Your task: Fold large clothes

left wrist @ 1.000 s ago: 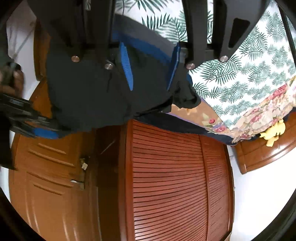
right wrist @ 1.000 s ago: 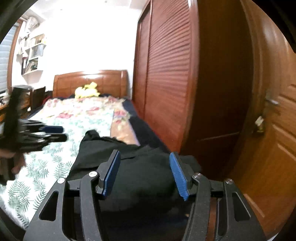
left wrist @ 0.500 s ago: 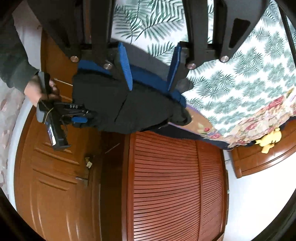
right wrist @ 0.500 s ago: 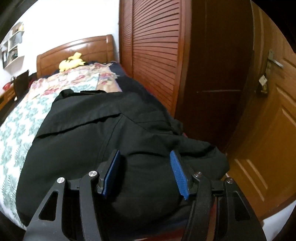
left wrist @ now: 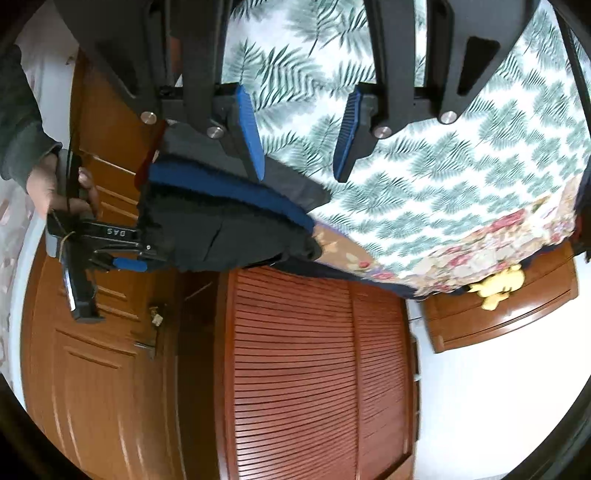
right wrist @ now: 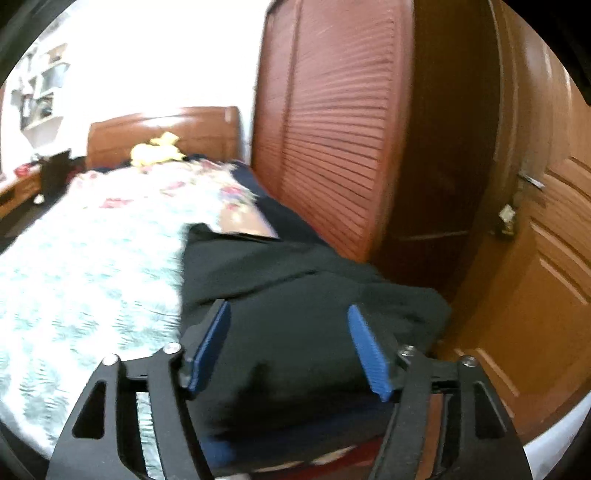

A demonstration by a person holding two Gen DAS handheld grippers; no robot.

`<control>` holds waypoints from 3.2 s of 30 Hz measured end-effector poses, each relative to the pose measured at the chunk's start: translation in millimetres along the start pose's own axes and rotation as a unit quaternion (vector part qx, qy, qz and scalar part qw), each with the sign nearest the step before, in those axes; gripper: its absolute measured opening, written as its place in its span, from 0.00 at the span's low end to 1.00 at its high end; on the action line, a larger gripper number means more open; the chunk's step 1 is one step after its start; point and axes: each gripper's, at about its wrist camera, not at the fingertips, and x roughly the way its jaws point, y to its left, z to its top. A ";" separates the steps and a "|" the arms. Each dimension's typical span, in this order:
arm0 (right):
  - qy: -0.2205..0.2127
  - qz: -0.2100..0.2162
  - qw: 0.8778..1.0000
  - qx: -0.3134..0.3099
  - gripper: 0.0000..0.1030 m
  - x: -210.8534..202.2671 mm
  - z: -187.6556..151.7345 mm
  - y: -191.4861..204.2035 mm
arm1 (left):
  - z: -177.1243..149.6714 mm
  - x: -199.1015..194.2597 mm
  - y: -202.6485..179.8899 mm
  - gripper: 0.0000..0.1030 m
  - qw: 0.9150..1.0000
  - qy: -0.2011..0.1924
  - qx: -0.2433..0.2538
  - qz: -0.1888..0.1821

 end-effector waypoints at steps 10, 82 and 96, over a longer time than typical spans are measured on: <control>-0.043 0.138 0.989 0.003 0.84 -47.1 -2.0 127.8 | -59.1 -63.1 46.3 0.36 0.996 0.003 -0.048 0.079; -0.115 0.252 0.960 -0.031 0.86 -168.5 -75.7 322.4 | -199.2 -246.5 96.9 0.40 0.941 -0.091 -0.166 0.279; -0.116 0.251 0.960 -0.031 0.86 -168.1 -75.1 321.8 | -200.5 -245.8 95.3 0.40 0.942 -0.092 -0.163 0.279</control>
